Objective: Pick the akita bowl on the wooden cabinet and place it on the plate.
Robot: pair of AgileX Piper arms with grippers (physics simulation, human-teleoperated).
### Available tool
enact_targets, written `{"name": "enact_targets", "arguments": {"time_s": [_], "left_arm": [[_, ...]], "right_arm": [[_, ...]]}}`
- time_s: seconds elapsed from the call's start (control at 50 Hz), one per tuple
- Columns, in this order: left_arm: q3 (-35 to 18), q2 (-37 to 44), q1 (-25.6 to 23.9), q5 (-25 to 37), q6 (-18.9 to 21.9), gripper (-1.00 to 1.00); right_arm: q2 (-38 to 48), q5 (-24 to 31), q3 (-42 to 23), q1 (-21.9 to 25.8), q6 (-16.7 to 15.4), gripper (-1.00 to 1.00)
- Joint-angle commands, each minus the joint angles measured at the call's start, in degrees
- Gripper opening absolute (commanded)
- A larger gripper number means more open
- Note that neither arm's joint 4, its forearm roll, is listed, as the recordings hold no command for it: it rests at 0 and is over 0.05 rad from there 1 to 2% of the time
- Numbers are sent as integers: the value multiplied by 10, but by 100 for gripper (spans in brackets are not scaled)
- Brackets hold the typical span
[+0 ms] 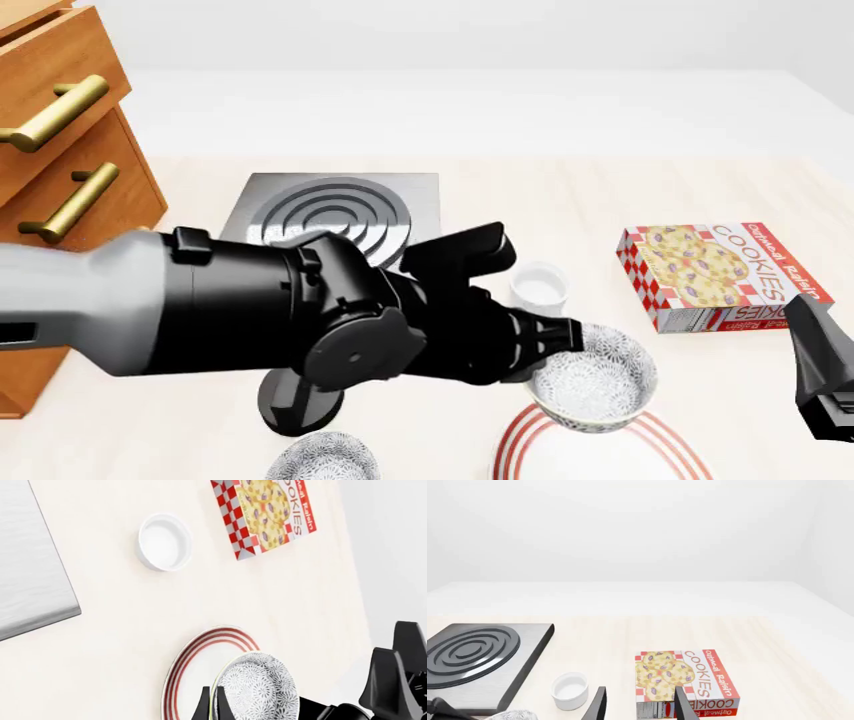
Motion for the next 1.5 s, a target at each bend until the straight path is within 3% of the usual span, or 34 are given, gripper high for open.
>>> {"name": "enact_targets", "arguments": {"time_s": [0.02, 1.5], "left_arm": [[0, 5, -2, -8, -2, -100], [11, 64, -15, -53, -22, -100]], "right_arm": [[0, 0, 0, 0, 0, 100], [0, 0, 0, 0, 0, 100]]}}
